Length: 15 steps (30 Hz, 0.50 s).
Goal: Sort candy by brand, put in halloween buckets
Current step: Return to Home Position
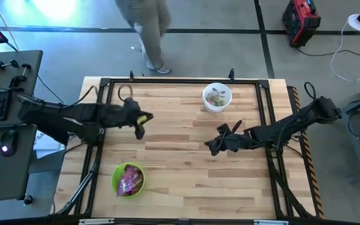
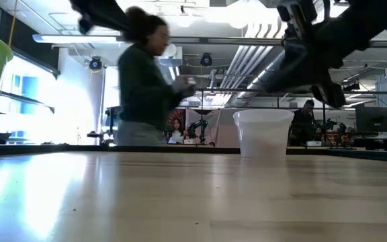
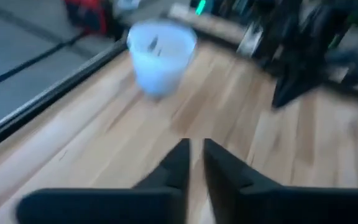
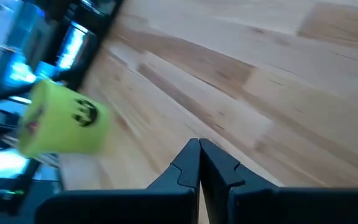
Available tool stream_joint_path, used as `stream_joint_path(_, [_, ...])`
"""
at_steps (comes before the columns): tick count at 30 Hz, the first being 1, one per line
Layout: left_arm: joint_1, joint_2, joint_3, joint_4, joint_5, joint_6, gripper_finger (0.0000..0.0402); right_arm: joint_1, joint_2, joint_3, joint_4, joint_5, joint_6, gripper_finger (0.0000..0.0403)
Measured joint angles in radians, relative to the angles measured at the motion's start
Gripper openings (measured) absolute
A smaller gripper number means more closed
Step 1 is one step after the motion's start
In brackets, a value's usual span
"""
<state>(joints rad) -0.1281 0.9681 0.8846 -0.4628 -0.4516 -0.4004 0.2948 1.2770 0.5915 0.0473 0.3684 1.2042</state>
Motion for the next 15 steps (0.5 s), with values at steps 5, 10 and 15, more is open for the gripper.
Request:
stream_joint_path(5, [0.107, -0.133, -0.260, 0.416, 0.096, 0.020, 0.0014, 0.004, 0.000, 0.025, 0.056, 0.049, -0.012, 0.0000])
stream_joint_path(10, [0.114, -0.248, -0.495, 0.708, 0.103, -0.069, 0.0002, 0.002, 0.000, 0.072, 0.063, 0.060, -0.069, 0.0000])
stream_joint_path(15, [0.098, -0.339, -0.670, 0.883, 0.103, -0.142, 0.0001, -0.001, 0.000, 0.112, 0.060, 0.046, -0.116, 0.0000])
